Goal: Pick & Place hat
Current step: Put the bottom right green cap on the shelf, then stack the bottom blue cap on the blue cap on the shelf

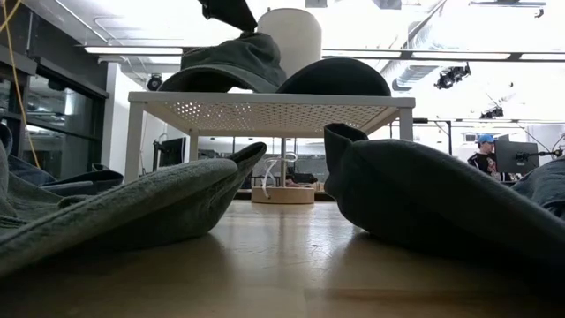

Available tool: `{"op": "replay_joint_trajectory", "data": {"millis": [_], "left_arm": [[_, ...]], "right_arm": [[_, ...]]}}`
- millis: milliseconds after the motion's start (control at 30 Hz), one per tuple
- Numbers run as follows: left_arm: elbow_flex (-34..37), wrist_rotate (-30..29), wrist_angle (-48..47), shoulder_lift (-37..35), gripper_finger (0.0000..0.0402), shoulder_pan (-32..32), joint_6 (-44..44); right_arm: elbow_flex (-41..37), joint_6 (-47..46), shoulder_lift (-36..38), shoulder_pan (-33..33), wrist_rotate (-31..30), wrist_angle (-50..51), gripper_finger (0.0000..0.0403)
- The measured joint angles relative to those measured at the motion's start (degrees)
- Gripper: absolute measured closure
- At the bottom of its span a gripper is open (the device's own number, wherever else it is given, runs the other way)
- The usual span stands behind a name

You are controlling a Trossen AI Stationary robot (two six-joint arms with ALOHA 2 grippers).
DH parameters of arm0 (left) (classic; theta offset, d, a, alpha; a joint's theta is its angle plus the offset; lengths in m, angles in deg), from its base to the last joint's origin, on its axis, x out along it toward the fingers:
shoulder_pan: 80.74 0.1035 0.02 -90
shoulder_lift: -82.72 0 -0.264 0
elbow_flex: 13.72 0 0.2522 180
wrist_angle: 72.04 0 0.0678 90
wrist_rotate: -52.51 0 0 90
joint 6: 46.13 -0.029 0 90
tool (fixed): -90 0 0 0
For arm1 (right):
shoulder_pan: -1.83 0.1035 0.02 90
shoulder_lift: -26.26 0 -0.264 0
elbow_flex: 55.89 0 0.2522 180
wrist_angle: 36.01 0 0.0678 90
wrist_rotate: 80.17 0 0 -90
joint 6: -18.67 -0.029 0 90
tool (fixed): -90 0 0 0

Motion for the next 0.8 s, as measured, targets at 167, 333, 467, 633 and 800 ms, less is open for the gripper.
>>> {"op": "replay_joint_trajectory", "data": {"millis": [167,333,467,633,800], "left_arm": [[0.0,-1.9,0.5,-0.4,0.0232,0.0,0.0],[0.0,-2.0,1.9,-1.8,0.0224,-0.2,-1.0],[0.0,-2.0,2.0,-3.4,0.0224,-0.2,-0.9],[0.0,-0.1,1.6,-5.7,0.0224,-0.1,1.0],[0.0,2.2,1.3,-8.0,0.0224,-0.2,2.6]], "right_arm": [[0.0,0.0,0.0,0.0,0.0,0.0,0.0226],[0.0,-0.7,0.0,0.0,0.0,1.5,0.0226],[0.0,-2.1,0.0,0.0,0.0,3.8,0.0226],[0.0,-8.4,0.0,0.0,-1.2,9.1,0.0226],[0.0,-18.4,-0.2,0.9,-2.6,18.6,0.0226]]}}
